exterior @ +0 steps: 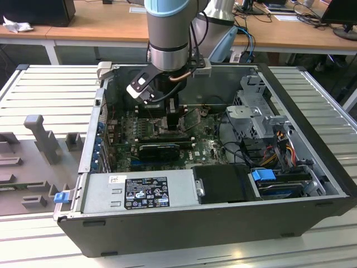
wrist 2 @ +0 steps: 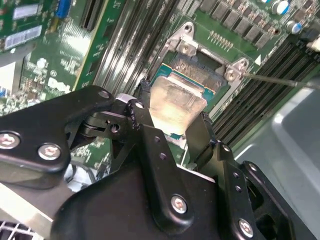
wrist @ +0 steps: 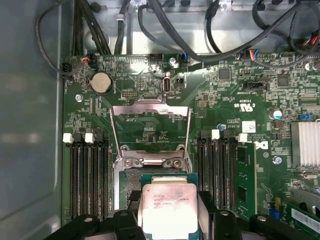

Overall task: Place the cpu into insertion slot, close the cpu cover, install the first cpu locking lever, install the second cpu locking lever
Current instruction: 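Place the cpu into insertion slot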

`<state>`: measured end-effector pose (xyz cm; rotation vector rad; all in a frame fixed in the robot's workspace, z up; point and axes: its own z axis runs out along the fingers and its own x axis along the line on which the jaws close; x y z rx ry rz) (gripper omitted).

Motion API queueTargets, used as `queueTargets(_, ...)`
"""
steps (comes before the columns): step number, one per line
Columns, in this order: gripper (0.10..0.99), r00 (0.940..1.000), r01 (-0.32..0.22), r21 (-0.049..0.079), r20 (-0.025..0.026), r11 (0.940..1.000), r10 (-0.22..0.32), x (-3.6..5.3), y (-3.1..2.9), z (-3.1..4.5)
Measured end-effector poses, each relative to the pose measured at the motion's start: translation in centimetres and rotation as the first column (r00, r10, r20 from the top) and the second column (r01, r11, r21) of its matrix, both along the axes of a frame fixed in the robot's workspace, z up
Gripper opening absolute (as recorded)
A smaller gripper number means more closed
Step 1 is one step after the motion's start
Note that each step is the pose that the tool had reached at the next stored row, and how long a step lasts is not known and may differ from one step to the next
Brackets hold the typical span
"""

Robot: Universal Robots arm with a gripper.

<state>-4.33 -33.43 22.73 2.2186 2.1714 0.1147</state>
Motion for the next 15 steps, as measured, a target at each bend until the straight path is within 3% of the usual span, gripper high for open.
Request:
queueTargets(6, 0.529, 1.0000, 0.000, 0.001, 0.0002, 1.0000, 0.000, -0.14, 0.91, -1.24)
queueTargets(15, 0.529, 1.0000, 0.001, 0.001, 0.0001, 1.0000, -0.001, -0.14, 0.97, -2.34)
